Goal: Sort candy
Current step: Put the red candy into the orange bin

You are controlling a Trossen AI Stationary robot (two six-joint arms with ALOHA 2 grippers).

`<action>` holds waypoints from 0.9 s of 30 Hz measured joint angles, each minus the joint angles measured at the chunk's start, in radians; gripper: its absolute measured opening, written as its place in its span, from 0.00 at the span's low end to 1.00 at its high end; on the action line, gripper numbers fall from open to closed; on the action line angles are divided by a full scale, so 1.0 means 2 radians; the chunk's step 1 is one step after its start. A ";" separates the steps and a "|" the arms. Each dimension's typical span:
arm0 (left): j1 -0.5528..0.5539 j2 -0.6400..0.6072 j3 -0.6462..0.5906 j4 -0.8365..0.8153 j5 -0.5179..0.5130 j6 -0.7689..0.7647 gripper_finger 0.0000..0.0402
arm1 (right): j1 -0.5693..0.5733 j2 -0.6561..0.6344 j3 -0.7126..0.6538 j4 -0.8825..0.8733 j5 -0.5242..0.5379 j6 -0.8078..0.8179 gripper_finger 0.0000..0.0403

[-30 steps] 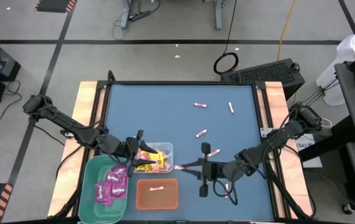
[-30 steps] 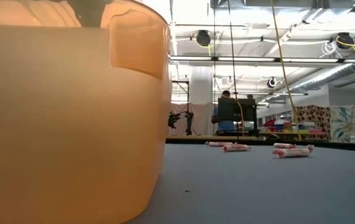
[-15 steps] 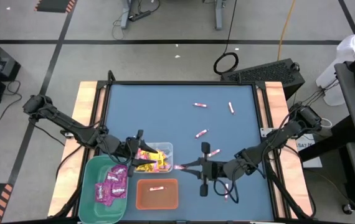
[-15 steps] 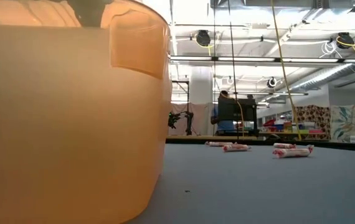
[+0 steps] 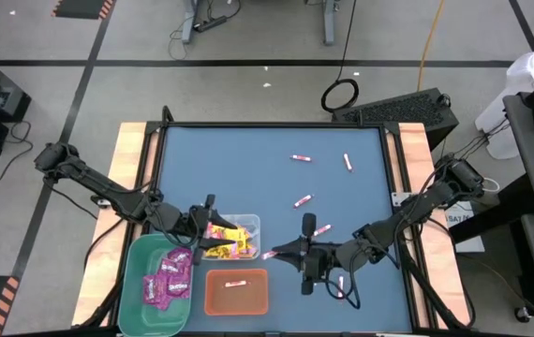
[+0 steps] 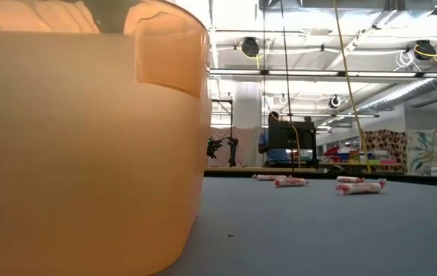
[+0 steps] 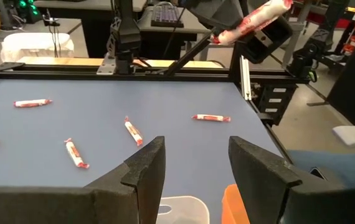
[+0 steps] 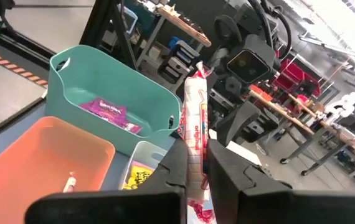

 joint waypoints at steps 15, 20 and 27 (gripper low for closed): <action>0.000 0.000 0.000 0.000 -0.001 0.000 0.45 | 0.000 0.000 0.000 -0.004 0.000 0.019 0.06; 0.000 0.000 0.000 0.000 -0.001 0.003 0.45 | 0.000 0.000 0.000 -0.003 0.000 0.064 0.06; 0.000 0.000 0.000 0.000 -0.001 0.004 0.45 | 0.000 0.000 0.000 -0.003 0.000 0.184 0.06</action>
